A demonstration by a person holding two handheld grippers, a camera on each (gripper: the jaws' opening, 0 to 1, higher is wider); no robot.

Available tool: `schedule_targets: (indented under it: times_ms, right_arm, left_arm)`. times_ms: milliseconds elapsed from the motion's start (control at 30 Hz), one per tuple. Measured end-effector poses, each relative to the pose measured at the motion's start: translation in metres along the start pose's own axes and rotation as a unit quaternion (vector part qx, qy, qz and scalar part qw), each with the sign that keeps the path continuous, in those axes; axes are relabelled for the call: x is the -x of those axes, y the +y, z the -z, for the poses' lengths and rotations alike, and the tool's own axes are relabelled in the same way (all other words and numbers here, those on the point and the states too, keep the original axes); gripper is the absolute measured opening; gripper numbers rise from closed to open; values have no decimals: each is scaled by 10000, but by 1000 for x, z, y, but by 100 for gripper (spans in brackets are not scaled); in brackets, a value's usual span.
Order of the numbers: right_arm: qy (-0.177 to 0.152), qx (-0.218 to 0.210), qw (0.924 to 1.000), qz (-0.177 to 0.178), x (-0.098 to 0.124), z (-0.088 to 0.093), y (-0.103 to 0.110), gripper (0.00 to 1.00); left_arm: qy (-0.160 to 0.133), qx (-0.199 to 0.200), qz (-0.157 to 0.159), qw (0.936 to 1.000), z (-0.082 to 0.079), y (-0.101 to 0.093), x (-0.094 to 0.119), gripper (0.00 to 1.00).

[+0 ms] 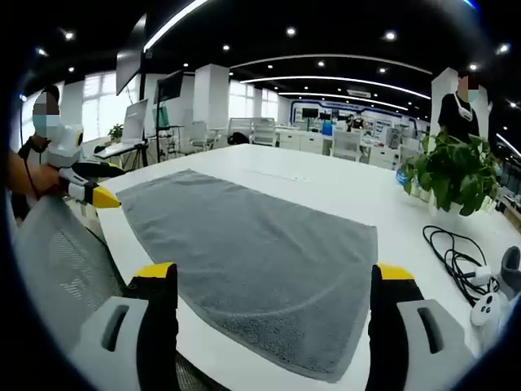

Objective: Fold the towel on the table until its edges align and the towel forms a compact rectangular stack.

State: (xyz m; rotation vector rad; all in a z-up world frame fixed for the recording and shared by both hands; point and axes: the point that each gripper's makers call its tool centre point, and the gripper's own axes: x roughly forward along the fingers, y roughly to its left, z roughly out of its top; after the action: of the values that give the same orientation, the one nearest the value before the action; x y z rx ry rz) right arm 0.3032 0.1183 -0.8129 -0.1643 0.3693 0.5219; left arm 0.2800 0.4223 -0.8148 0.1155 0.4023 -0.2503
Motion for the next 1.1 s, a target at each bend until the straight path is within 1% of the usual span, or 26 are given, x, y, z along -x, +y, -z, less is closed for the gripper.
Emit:
schedule_targets:
  times_ms: [100, 300, 367, 467, 533, 700, 1100]
  right_arm:
    - [-57, -59, 10000, 19, 0, -2, -2, 99]
    - [-120, -145, 9998, 68, 1, -3, -5, 99]
    - [-122, -188, 9997, 65, 1, -2, -5, 99]
    - [-129, -215, 9997, 51, 1, -2, -5, 99]
    - [-108, -216, 9997, 42, 2, -1, -4, 99]
    - [-106, -284, 9995, 49, 3, -1, -4, 99]
    - [-2, -215, 9998, -41, 2, -1, 1, 99]
  left_arm:
    - [4, -39, 11, 10000, 0, 0, 0, 99]
    - [108, -202, 106, 9997, 3, -8, 0, 99]
    - [121, -243, 111, 9996, 3, -7, 1, 99]
    - [138, -243, 95, 9996, 8, 0, -1, 99]
    - [150, -248, 82, 9995, 4, -5, 2, 99]
    - [183, -343, 83, 9992, 2, -10, 6, 99]
    - [185, -326, 85, 9993, 2, -8, 6, 99]
